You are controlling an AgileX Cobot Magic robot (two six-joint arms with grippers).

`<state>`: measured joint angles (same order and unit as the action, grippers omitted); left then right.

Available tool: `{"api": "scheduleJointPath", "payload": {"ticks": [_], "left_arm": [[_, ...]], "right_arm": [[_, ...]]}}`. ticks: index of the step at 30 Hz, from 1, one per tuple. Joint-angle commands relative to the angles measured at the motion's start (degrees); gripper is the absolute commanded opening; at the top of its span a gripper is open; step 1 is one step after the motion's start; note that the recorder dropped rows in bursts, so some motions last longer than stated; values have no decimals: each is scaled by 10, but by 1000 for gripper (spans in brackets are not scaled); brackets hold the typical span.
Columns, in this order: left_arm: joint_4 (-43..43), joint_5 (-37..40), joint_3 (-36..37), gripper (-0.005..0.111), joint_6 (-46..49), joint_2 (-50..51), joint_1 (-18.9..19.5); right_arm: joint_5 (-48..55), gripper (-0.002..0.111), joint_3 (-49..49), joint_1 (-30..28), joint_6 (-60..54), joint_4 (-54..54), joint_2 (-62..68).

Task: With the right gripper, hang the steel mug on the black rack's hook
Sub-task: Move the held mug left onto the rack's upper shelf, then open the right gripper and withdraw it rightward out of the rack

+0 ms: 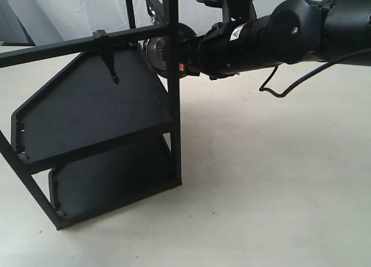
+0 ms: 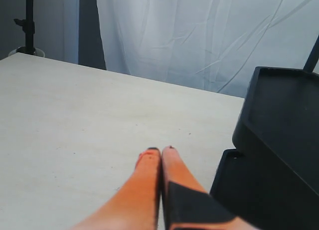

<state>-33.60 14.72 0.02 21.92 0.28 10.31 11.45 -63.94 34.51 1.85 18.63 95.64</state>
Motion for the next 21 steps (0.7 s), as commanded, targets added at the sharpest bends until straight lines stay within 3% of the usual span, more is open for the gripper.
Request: {"api": "scheduleJointPath", "payload": {"ticks": [1, 15, 18, 20, 21], "left_arm": [[-2, -4, 0, 2, -1, -3, 1], [-2, -3, 0, 2, -1, -3, 1], [-2, -1, 0, 2, -1, -3, 1], [-1, 4, 0, 2, -1, -3, 1], [1, 5, 0, 2, -1, -3, 1]], "right_arm": [[18, 45, 2, -6, -7, -39, -36], [107, 43, 2, -11, -1, -110, -110], [146, 23, 2, -11, 44, -174, -134], [187, -2, 2, -11, 86, -240, -152], [205, 0, 2, -11, 104, -265, -162]]}}
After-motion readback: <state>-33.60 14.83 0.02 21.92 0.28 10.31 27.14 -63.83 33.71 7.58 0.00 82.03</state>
